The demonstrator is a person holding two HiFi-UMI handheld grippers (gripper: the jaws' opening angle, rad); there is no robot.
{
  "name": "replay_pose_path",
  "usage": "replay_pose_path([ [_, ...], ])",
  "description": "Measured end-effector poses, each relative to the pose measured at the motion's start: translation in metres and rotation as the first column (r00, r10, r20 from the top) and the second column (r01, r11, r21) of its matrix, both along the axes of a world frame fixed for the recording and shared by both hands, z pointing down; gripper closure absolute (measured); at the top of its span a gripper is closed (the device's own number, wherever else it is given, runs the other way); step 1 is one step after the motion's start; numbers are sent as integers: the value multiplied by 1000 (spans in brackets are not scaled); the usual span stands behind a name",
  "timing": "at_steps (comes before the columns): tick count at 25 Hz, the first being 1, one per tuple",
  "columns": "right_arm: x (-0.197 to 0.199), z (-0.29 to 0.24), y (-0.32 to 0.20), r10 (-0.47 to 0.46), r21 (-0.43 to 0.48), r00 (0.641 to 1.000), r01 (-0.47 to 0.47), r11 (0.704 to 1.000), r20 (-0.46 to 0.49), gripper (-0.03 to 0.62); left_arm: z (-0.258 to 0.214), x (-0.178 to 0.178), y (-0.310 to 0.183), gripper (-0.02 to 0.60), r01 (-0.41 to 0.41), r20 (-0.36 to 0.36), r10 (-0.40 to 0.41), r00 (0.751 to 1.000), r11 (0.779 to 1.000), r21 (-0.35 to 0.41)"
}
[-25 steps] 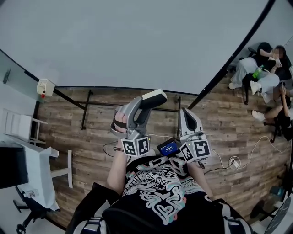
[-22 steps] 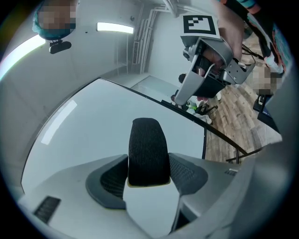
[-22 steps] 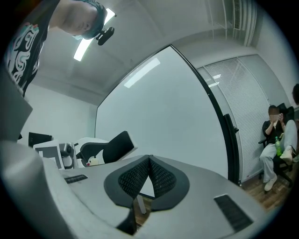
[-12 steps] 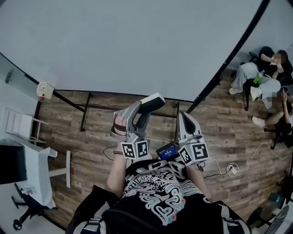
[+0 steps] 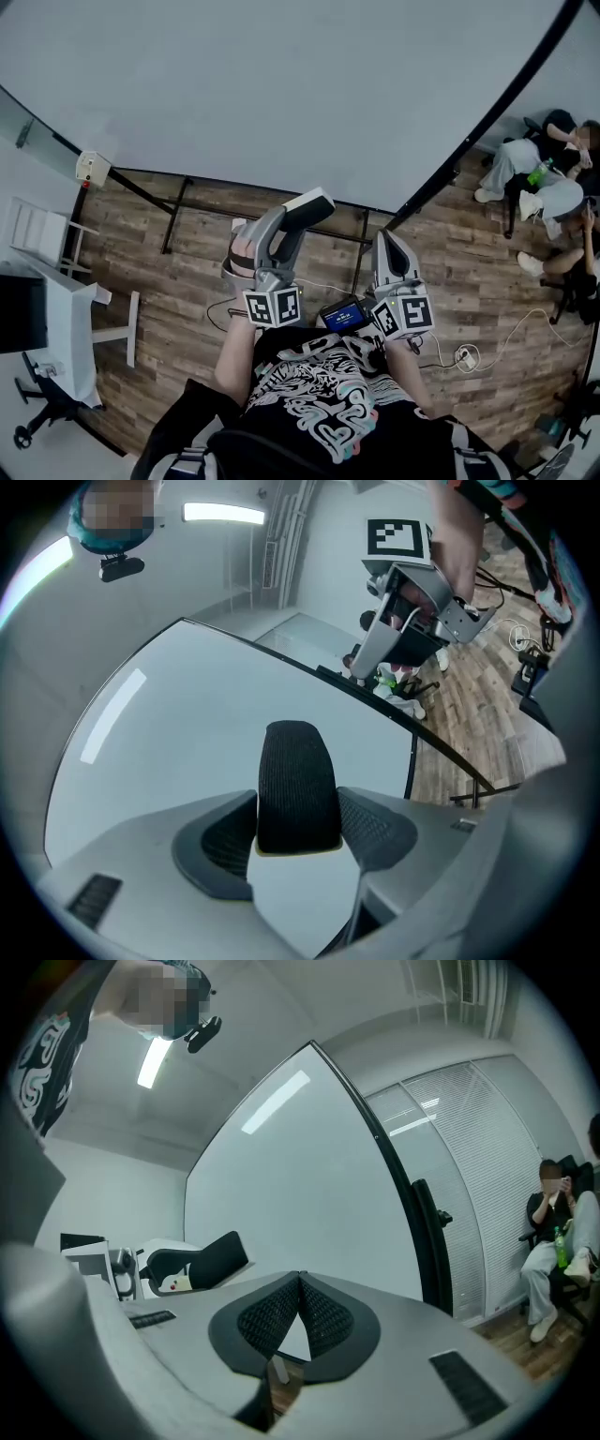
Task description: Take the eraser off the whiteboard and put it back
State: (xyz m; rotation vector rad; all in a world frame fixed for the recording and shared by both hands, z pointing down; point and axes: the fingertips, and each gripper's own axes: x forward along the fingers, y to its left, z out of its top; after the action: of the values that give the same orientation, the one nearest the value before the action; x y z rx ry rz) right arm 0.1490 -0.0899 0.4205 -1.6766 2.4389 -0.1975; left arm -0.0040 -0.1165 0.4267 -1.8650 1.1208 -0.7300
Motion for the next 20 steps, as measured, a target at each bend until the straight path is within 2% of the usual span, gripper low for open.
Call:
replay_pose_path([
  [8, -12, 3, -20, -14, -12, 1000, 14, 1000, -14, 580, -1, 7, -24, 319, -23, -5, 23, 1000, 1000, 9],
  [20, -22, 6, -56, 17, -22, 1000, -17, 1000, -15, 580, 0, 7, -64, 319, -75, -7, 75, 997, 997, 9],
])
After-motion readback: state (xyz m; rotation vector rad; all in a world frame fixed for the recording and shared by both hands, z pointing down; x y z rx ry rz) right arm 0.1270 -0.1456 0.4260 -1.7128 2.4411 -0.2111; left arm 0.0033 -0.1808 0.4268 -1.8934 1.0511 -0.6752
